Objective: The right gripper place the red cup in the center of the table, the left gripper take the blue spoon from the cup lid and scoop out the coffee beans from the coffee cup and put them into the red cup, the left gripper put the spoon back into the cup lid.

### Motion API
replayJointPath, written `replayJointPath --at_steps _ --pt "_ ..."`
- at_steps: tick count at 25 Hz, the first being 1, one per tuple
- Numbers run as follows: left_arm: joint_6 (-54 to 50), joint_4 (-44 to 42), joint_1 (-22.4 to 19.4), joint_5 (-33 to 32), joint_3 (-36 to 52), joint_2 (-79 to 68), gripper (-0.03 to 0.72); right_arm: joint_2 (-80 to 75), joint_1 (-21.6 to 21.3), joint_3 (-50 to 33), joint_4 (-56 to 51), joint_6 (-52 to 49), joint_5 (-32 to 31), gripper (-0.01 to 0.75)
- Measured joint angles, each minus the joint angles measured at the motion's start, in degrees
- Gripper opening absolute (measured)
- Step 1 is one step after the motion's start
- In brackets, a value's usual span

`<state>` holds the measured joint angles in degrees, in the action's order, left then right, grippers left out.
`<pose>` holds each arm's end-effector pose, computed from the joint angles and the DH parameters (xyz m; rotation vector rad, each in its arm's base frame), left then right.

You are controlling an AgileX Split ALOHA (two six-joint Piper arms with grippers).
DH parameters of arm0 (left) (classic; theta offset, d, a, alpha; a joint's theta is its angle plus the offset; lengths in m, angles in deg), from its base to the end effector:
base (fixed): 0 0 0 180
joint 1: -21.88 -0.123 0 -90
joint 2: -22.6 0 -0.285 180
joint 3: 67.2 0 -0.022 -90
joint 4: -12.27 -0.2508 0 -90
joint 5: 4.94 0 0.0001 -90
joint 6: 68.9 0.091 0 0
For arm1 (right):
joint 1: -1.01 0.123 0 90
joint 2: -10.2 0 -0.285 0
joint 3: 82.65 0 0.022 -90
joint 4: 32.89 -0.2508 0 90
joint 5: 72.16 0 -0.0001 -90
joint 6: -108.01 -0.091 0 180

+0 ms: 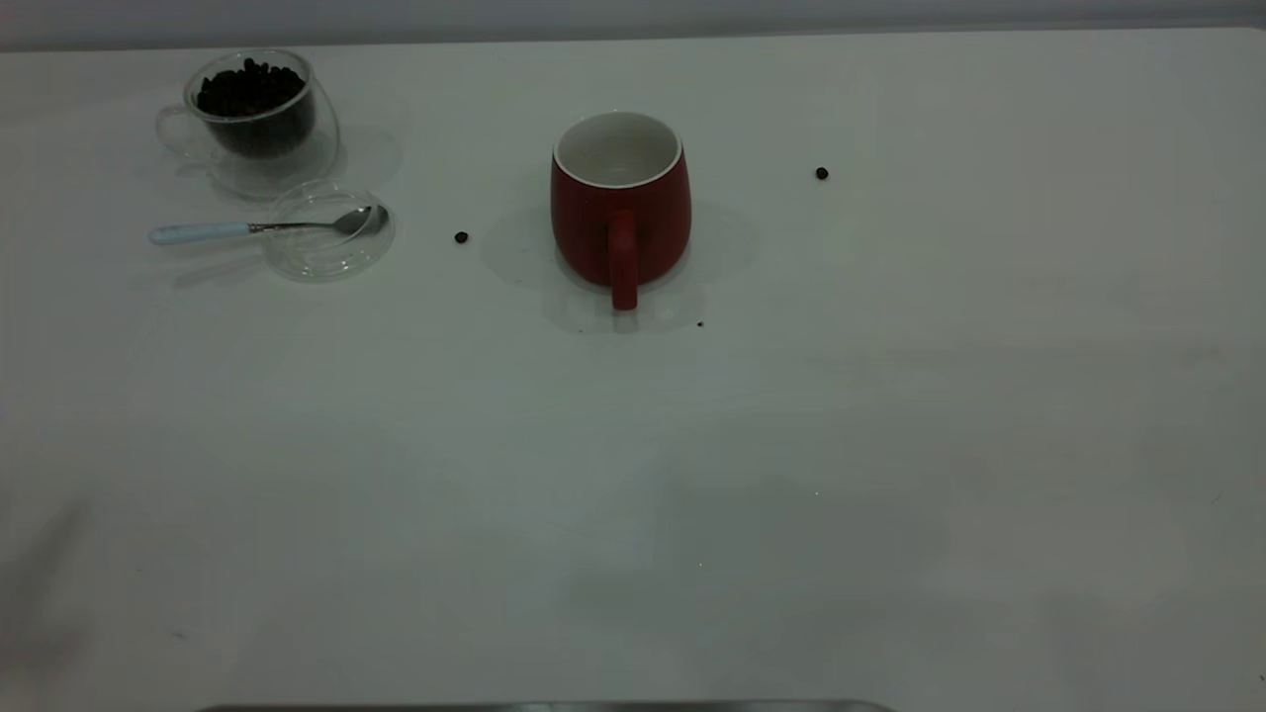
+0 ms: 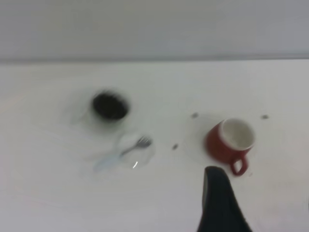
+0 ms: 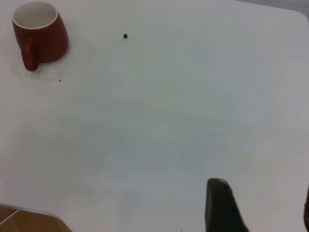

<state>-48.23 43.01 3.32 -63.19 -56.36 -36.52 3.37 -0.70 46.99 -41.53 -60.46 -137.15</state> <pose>0.1543 0.0101 0.4281 -0.0269 2.1123 -0.2605 -0.0073 0.0126 0.2635 -0.1941 2.1137 0.0464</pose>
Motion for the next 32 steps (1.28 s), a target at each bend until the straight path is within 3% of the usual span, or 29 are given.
replayJointPath --at_steps 3,6,11,19,28,32 --pt "-3.54 -1.5 1.13 -5.51 0.82 3.01 0.493 0.0 0.0 0.0 0.0 0.0 0.0 0.438" --pt "-4.85 -1.7 4.38 -6.98 5.62 6.54 0.493 0.0 0.0 0.0 0.0 0.0 0.0 0.438" --pt "-5.18 -8.3 9.72 -7.39 20.69 13.31 0.493 0.0 0.0 0.0 0.0 0.0 0.0 0.438" --pt "-11.5 -19.16 11.3 -7.4 36.21 25.2 0.493 0.0 0.0 0.0 0.0 0.0 0.0 0.438" --pt "-19.62 -31.88 22.81 -6.17 38.6 29.22 0.493 0.0 0.0 0.0 0.0 0.0 0.0 0.438" --pt "-21.29 -32.44 23.96 -5.88 38.64 31.03 0.493 0.0 0.0 0.0 0.0 0.0 0.0 0.438"
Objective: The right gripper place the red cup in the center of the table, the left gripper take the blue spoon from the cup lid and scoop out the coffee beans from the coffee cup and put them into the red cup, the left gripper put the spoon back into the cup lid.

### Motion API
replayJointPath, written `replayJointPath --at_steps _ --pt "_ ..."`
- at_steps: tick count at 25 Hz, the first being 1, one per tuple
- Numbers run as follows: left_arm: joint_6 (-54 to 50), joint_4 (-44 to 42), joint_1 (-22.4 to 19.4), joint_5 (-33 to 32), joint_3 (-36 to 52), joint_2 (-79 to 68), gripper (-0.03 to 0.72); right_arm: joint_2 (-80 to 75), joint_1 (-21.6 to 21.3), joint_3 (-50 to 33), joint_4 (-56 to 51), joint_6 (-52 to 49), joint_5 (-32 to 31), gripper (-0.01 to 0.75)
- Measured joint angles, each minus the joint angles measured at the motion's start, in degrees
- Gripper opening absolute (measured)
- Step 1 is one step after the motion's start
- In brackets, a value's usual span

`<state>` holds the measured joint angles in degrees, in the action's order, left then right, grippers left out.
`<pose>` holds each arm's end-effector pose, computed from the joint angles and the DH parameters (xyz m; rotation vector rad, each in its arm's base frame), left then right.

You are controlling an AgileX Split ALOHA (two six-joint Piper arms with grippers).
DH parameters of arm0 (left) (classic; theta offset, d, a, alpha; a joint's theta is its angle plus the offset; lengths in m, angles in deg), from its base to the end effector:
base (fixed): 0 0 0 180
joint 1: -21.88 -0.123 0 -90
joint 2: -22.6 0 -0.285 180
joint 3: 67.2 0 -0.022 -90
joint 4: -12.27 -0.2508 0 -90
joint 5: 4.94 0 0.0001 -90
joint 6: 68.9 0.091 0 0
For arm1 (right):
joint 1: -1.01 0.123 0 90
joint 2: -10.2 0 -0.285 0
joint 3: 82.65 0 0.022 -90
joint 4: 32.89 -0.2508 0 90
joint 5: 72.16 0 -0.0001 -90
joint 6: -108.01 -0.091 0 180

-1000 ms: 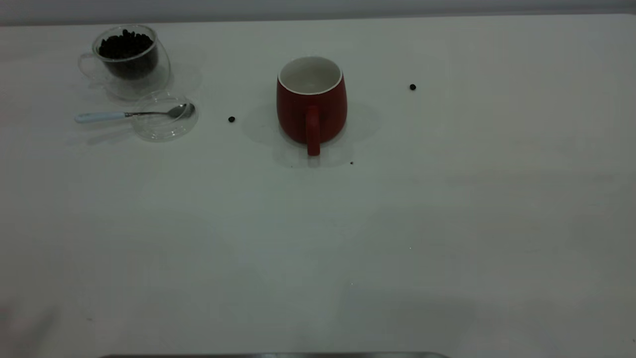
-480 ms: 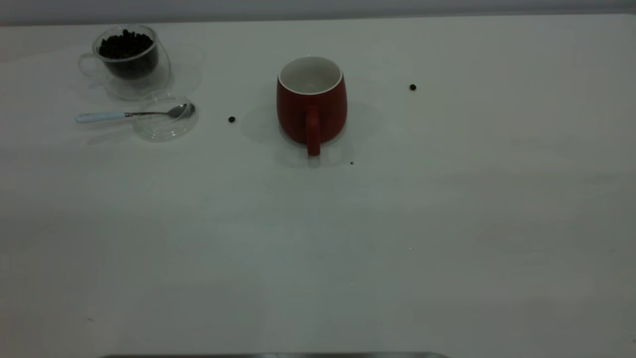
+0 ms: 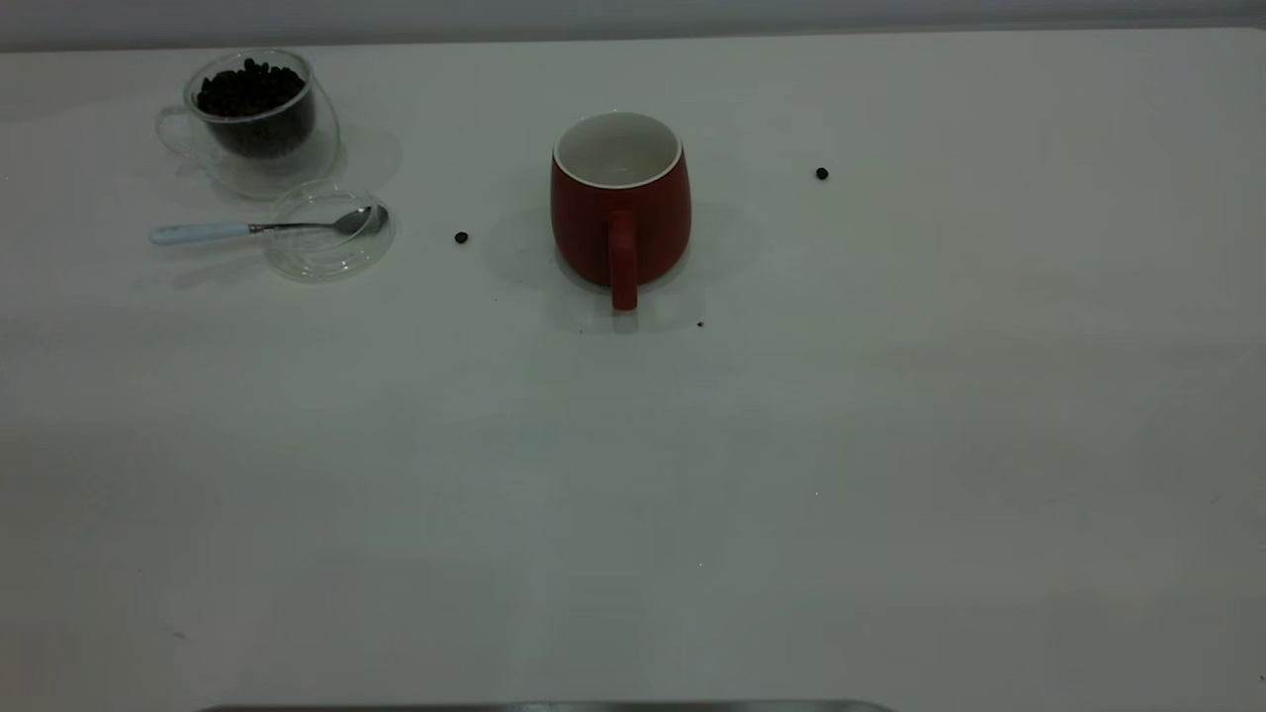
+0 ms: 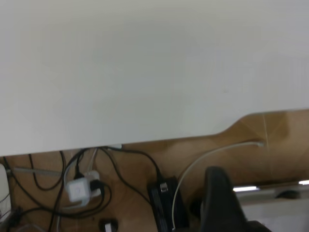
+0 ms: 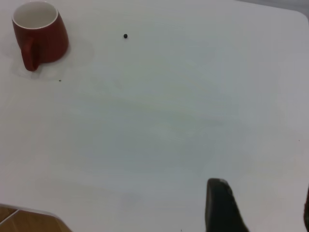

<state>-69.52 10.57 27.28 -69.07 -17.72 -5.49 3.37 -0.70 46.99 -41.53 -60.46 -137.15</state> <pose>0.0451 -0.0018 0.2612 0.1076 2.4702 -0.0066 -0.0073 0.0126 0.2635 -0.1941 2.1137 0.0464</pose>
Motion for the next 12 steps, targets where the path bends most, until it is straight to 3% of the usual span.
replayJointPath --at_steps 12 --pt "-0.18 -0.16 -0.04 0.0 0.0 3.77 0.493 0.0 0.0 0.0 0.0 0.0 0.0 0.438"
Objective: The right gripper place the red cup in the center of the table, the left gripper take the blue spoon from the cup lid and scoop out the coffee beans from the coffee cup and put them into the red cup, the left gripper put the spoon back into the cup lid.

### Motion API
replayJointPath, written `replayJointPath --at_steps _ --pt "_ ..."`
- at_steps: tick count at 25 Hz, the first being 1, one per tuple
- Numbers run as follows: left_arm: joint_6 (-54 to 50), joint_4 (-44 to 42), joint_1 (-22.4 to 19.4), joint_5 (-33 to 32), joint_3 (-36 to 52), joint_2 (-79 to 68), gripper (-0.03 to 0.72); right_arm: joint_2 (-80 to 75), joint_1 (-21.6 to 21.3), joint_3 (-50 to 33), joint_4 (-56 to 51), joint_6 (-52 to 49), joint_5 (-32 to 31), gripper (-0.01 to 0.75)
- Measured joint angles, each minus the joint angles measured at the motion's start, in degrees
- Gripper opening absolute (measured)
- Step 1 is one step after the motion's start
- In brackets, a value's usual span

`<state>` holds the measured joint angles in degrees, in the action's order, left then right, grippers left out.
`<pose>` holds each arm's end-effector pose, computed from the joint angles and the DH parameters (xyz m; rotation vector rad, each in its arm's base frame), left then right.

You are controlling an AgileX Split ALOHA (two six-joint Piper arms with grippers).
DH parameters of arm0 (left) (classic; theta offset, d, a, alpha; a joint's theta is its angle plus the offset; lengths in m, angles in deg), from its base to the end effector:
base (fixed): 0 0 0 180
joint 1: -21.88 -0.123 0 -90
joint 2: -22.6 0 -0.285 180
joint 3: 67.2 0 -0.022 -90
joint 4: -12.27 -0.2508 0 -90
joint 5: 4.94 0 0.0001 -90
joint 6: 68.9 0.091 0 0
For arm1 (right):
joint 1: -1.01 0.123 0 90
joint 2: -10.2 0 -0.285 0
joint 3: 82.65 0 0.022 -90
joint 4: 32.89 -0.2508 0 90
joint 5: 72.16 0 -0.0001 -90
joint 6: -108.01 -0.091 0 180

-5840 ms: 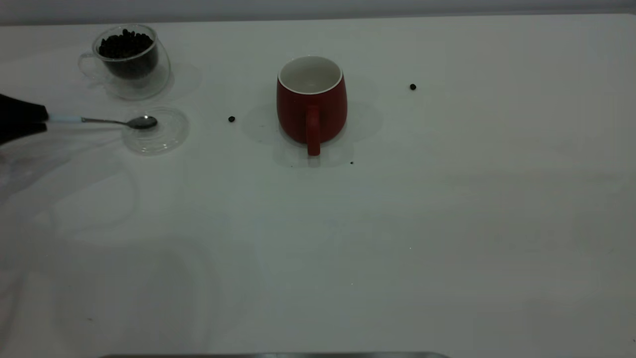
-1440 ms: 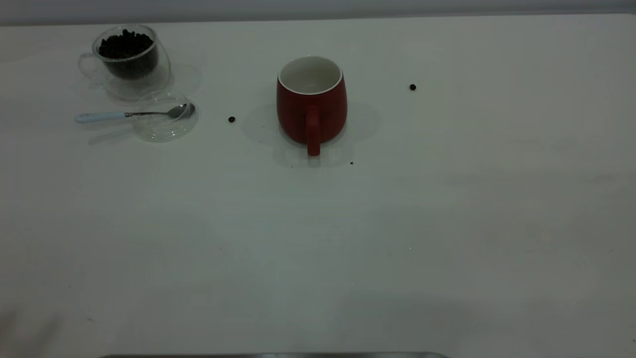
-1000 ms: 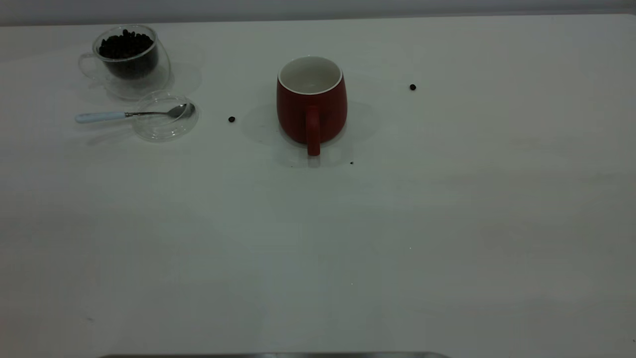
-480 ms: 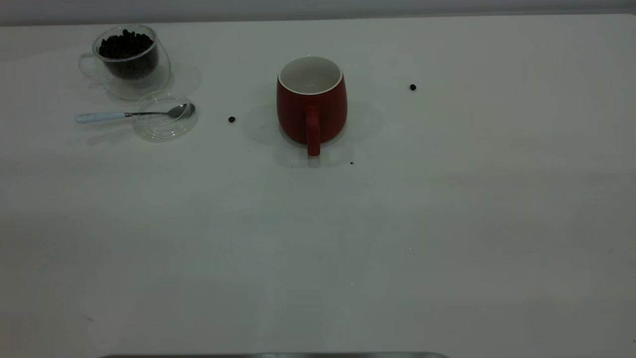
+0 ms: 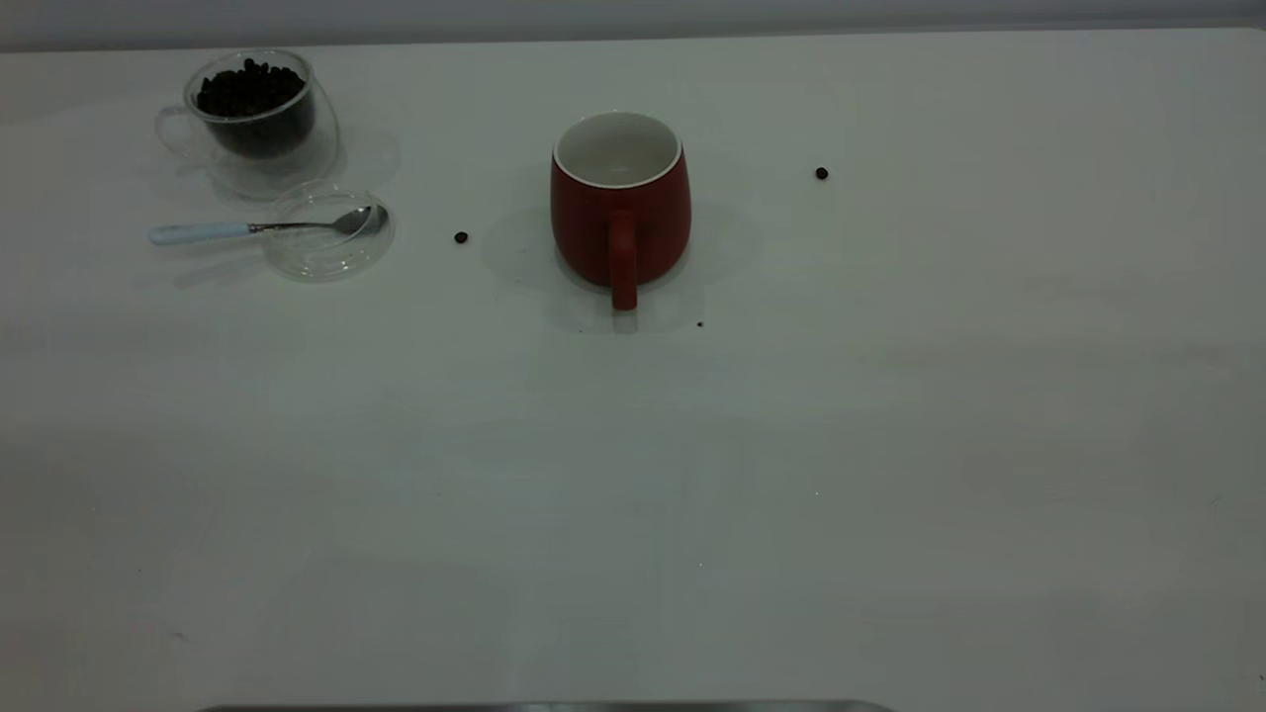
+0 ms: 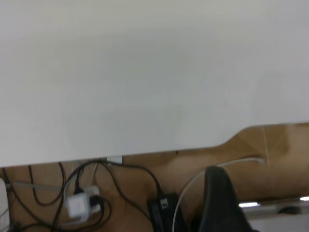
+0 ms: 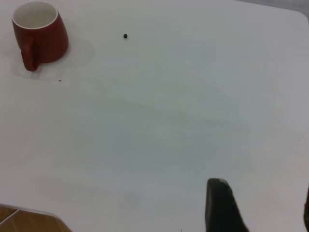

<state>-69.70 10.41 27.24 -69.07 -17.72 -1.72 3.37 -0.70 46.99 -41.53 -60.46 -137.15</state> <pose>0.0360 -0.0007 0.2639 0.0993 2.4046 -0.0081 -0.0073 0.0126 0.2635 -0.1941 2.1137 0.0464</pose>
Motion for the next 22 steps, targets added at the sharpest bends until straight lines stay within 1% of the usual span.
replayJointPath --at_steps 2,6,8,12,22 --pt "0.0 0.0 -0.69 0.0 0.0 3.68 0.493 0.0 0.0 0.0 0.0 0.0 0.0 0.438" --pt "0.0 0.0 -3.32 -0.36 0.0 14.29 0.493 0.0 0.0 0.0 0.0 0.0 0.0 0.438" --pt "0.0 0.0 -4.66 -0.98 0.0 17.18 0.493 0.0 0.0 0.0 0.0 0.0 0.0 0.438" --pt "0.0 -0.02 -6.32 -1.32 0.0 17.62 0.493 0.0 0.0 0.0 0.0 0.0 0.0 0.438" --pt "0.0 -0.02 -6.37 -1.32 -0.05 17.62 0.493 0.0 0.0 0.0 0.0 0.0 0.0 0.438"
